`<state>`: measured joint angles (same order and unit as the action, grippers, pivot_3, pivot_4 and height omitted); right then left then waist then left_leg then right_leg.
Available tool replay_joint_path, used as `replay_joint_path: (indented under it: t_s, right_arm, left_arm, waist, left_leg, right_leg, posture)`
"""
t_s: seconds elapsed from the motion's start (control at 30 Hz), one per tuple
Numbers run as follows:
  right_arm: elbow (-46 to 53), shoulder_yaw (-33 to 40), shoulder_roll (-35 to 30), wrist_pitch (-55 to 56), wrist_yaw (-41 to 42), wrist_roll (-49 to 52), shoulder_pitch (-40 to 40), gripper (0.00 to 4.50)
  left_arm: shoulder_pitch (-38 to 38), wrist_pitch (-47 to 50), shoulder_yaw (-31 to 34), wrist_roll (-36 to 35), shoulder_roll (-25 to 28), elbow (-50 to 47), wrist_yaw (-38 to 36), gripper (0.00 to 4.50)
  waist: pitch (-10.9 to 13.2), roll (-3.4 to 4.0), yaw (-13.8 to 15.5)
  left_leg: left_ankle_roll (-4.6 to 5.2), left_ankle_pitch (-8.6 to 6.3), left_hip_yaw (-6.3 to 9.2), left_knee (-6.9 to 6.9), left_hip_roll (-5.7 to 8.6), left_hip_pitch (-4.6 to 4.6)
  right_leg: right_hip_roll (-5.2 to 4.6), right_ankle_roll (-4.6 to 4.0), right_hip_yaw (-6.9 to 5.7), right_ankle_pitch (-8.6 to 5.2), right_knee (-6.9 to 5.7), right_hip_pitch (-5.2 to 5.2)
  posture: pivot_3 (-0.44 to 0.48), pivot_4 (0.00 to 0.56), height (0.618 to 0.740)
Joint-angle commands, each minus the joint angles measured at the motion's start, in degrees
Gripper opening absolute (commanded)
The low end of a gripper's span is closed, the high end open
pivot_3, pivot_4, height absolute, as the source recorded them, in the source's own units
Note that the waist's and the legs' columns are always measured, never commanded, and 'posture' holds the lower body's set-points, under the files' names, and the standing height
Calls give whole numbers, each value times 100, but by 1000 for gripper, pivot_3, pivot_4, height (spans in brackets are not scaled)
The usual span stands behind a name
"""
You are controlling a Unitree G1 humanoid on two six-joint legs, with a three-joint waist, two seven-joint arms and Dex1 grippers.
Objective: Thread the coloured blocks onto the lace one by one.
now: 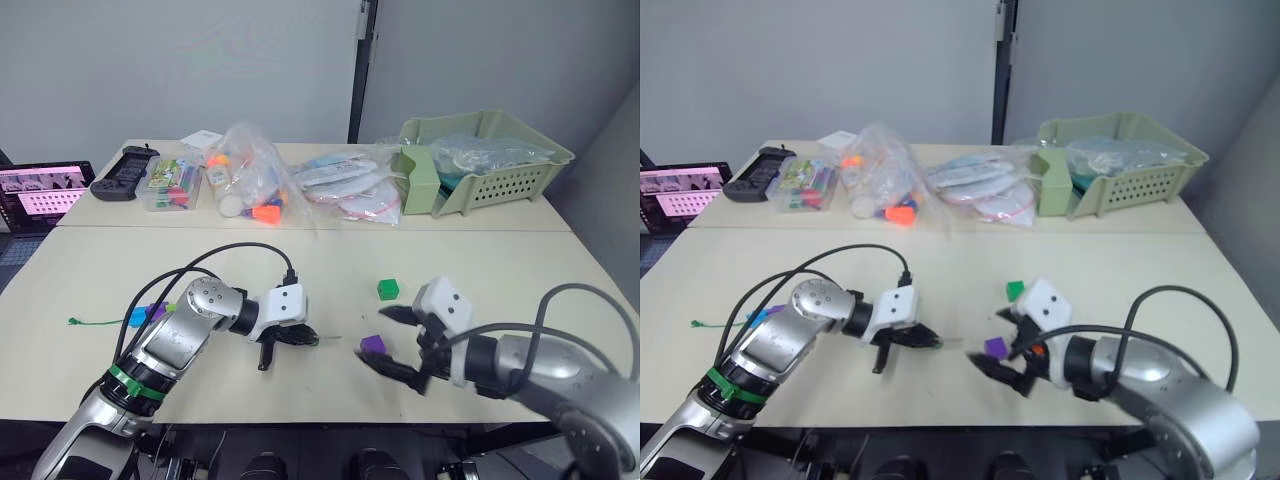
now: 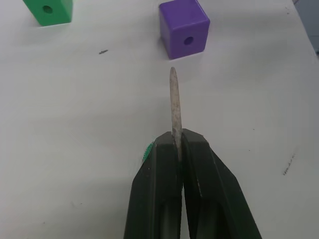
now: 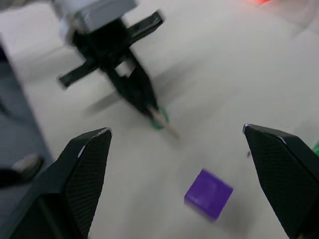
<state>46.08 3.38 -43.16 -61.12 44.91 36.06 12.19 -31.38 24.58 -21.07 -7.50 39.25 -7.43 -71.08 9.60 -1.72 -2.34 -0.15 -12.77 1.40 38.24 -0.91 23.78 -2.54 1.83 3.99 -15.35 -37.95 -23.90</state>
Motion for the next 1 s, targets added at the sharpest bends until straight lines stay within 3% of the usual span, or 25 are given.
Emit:
replay_joint_path:
  t_s: [0.03, 0.1, 0.23, 0.43, 0.57, 0.6, 0.87, 1.0]
  right_arm:
    - [-987, -785, -536, 1852, 1232, -836, 143, 4449]
    - [-1640, -1255, -723, 2786, 1667, -1380, 328, 4449]
    - [-3296, -2007, -449, 4294, 2392, -2144, 1143, 4449]
    - [-4691, -2345, -69, 5209, 2967, -2560, 1746, 4449]
    - [-5010, -2317, 86, 5416, 3150, -2585, 1820, 4449]
    - [-5026, -2294, 119, 5411, 3167, -2565, 1817, 3948]
    - [-4737, -2128, 373, 5097, 2762, -2552, 1614, 1261]
    - [-4494, -2028, 421, 4724, 2417, -2582, 1546, 1186]
  left_arm:
    - [-5, 135, 210, -252, 152, -346, -166, 0]
    - [50, 199, 240, -355, 255, -490, -236, 0]
    - [221, 339, 298, -514, 425, -785, -308, 0]
    - [268, 446, 258, -515, 464, -965, -243, 0]
    - [211, 699, 278, -518, 405, -1084, -67, 0]
    - [188, 779, 280, -529, 377, -1128, -16, 0]
    - [72, 1149, 58, -373, 239, -1315, 314, 0]
    - [126, 1039, -112, -224, 219, -1193, 439, 0]
  waist:
    - [0, -2, -18]
    - [0, -2, -32]
    - [2, -2, -33]
    - [3, -3, 55]
    - [2, -3, 97]
    - [3, -3, 102]
    - [2, -3, 136]
    - [2, -3, 137]
  left_leg:
    - [0, 0, -1, 0, -3, -3]
    - [0, 0, -2, 0, -4, -6]
    - [0, 0, -5, 1, -4, -2]
    - [0, 0, -1, 6, 0, 3]
    - [0, 0, -1, 8, -1, 4]
    - [0, 0, 0, 8, -2, 3]
    - [0, 0, 1, 11, -1, 2]
    - [0, 0, 1, 12, -2, 2]
  right_leg:
    - [3, 1, 0, 0, 0, 3]
    - [4, 3, 2, -2, -2, 2]
    - [4, 0, 8, 0, -4, -5]
    - [-2, -2, 4, 2, -8, -7]
    - [-2, -3, 3, 2, -10, -7]
    - [-2, -3, 3, 2, -11, -7]
    - [-2, -4, 3, 3, -16, -8]
    - [-2, -5, 4, 3, -17, -7]
  posture:
    - [0, 150, 740]
    - [0, 150, 740]
    - [0, 150, 740]
    - [0, 150, 740]
    - [0, 150, 740]
    - [0, 150, 740]
    - [0, 150, 740]
    - [0, 150, 740]
